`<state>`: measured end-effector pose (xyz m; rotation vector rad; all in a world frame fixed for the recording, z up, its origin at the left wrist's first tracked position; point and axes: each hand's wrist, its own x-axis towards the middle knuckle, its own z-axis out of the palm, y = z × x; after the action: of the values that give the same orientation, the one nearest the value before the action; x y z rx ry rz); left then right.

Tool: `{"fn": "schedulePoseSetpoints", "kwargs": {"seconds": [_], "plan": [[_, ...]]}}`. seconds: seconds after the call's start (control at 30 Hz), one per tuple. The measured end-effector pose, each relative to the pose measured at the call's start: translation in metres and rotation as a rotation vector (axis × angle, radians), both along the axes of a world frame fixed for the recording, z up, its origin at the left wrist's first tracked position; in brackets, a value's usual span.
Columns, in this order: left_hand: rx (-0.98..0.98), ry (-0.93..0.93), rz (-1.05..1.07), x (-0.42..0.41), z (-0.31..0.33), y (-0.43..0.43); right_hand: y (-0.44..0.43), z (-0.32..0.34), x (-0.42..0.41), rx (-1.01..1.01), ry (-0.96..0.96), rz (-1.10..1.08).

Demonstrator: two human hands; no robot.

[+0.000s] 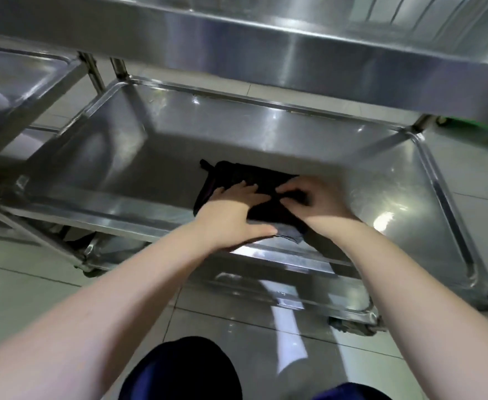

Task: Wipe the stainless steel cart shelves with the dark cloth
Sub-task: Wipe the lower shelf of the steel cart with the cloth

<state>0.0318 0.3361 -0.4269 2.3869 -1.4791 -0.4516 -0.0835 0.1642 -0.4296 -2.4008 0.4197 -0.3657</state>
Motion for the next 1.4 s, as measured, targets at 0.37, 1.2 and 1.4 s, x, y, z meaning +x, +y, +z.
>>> {"fn": "schedulePoseSetpoints", "kwargs": {"seconds": [0.37,1.2,1.4], "plan": [[-0.082,-0.235,-0.047,0.011,-0.007,0.036,0.04,-0.018,-0.019,-0.459,0.137,-0.014],[-0.478,-0.127,-0.336,-0.124,-0.045,0.044,0.043,-0.029,-0.2,-0.066,0.024,0.067],[-0.255,0.035,-0.333,-0.135,-0.159,0.016,0.026,-0.147,-0.217,-0.066,0.247,-0.008]]}}
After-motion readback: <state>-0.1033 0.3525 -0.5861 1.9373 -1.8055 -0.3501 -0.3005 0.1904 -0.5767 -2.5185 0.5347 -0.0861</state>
